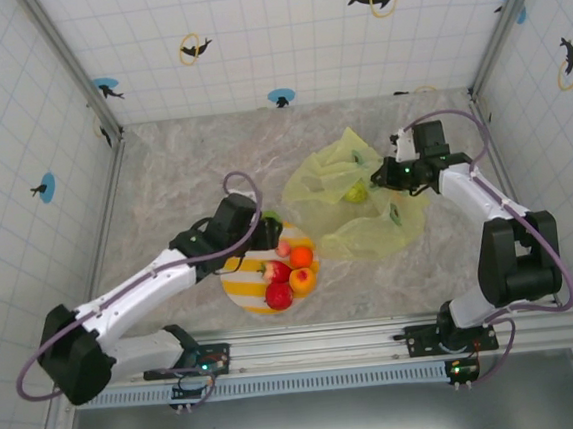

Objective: Place the fruits into the plastic bag

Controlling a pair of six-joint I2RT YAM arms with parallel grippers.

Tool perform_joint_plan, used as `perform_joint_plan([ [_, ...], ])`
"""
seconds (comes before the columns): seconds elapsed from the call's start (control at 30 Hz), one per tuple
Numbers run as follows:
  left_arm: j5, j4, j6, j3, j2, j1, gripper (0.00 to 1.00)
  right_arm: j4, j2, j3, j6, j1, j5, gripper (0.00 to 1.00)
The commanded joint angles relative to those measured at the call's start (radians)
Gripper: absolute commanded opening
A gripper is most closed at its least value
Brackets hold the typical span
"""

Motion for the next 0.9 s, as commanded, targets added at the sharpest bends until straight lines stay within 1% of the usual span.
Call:
perform_joint_plan([
  [0.0, 0.09, 0.226, 0.073, 0.067, 0.108, -0.012, 0.55, -0.008, -0.007, 0.04, 0.002, 0.008, -0.007, 0.05],
  [0.07, 0.117, 0.257, 0.097, 0.109, 0.192, -0.011, 0.55, -0.011, -0.01, 0.044, 0.001, 0.008, -0.009, 0.05],
  [0.13, 0.17, 0.279, 0.115, 0.13, 0.276, -0.013, 0.55, -0.012, -0.013, 0.045, 0.001, 0.009, -0.01, 0.05],
  [0.17, 0.203, 0.295, 0.122, 0.18, 0.317, -0.018, 0.55, -0.012, -0.014, 0.043, 0.002, 0.009, -0.012, 0.05],
  [0.27, 0.265, 0.308, 0.163, 0.251, 0.434, -0.051, 0.55, 0.003, -0.018, 0.033, 0.015, 0.009, -0.029, 0.05],
  [0.4, 0.258, 0.317, 0.229, 0.35, 0.574, -0.107, 0.57, 0.054, -0.024, 0.005, 0.062, 0.01, -0.082, 0.05],
  [0.47, 0.269, 0.336, 0.227, 0.385, 0.632, -0.114, 0.56, 0.07, -0.025, -0.003, 0.08, 0.01, -0.102, 0.05],
  [0.6, 0.272, 0.425, 0.22, 0.426, 0.726, -0.12, 0.56, 0.105, -0.026, -0.019, 0.119, 0.01, -0.139, 0.05],
  [0.73, 0.29, 0.515, 0.207, 0.439, 0.785, -0.123, 0.57, 0.13, -0.027, -0.035, 0.152, 0.01, -0.148, 0.05],
  [0.87, 0.307, 0.628, 0.159, 0.439, 0.835, -0.125, 0.58, 0.173, -0.038, -0.061, 0.195, 0.011, -0.157, 0.05],
])
